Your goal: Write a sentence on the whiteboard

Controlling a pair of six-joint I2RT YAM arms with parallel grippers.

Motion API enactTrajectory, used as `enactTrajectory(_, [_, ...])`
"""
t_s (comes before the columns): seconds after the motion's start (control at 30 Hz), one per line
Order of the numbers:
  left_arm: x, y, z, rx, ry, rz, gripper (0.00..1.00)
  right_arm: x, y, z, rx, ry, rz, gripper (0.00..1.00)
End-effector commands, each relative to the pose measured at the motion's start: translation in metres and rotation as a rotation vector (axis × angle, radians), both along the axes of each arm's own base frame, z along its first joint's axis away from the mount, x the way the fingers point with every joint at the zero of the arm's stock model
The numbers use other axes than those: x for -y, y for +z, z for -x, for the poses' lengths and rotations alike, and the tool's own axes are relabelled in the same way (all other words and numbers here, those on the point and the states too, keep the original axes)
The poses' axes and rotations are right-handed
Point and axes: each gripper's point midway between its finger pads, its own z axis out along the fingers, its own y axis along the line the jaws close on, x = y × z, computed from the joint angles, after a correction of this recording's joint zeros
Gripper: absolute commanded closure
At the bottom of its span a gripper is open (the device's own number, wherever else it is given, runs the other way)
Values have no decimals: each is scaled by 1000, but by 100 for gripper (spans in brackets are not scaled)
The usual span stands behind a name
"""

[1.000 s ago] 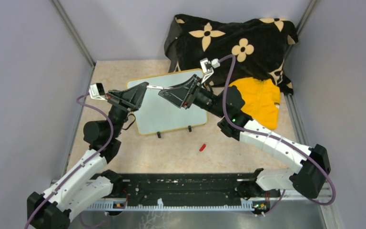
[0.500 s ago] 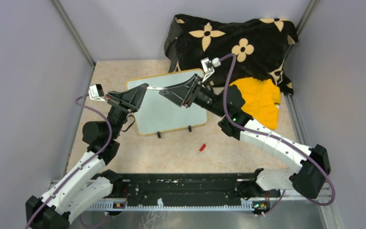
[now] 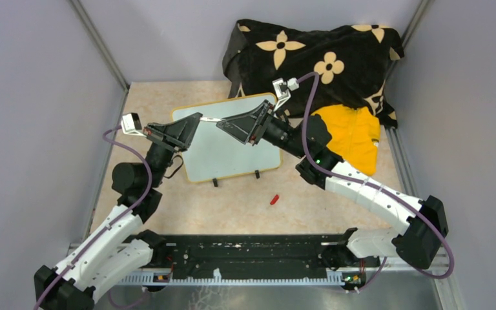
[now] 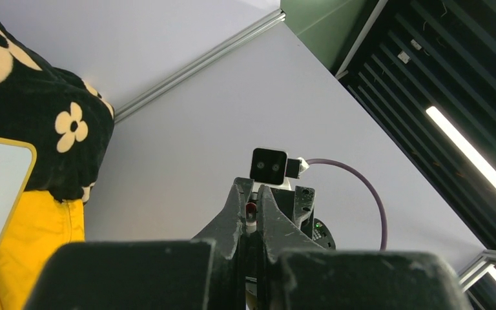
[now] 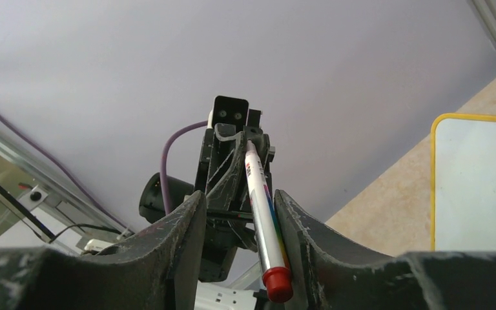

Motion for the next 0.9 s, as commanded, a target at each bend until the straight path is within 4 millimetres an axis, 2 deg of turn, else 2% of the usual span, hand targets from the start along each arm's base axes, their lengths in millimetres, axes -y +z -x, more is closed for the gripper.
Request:
enactTrajectory(0.0, [0, 11, 5, 26, 5, -17, 100, 13, 35, 4, 52, -20, -73, 56])
enactTrajectory(0.37, [2, 12, 6, 27, -12, -20, 100, 18, 27, -1, 37, -37, -50, 53])
enactTrajectory(0.53, [7, 11, 5, 27, -33, -27, 100, 17, 28, 2, 44, -18, -53, 61])
enactTrajectory(0.87, [14, 8, 3, 21, -62, -44, 100, 14, 27, 3, 43, -3, -50, 65])
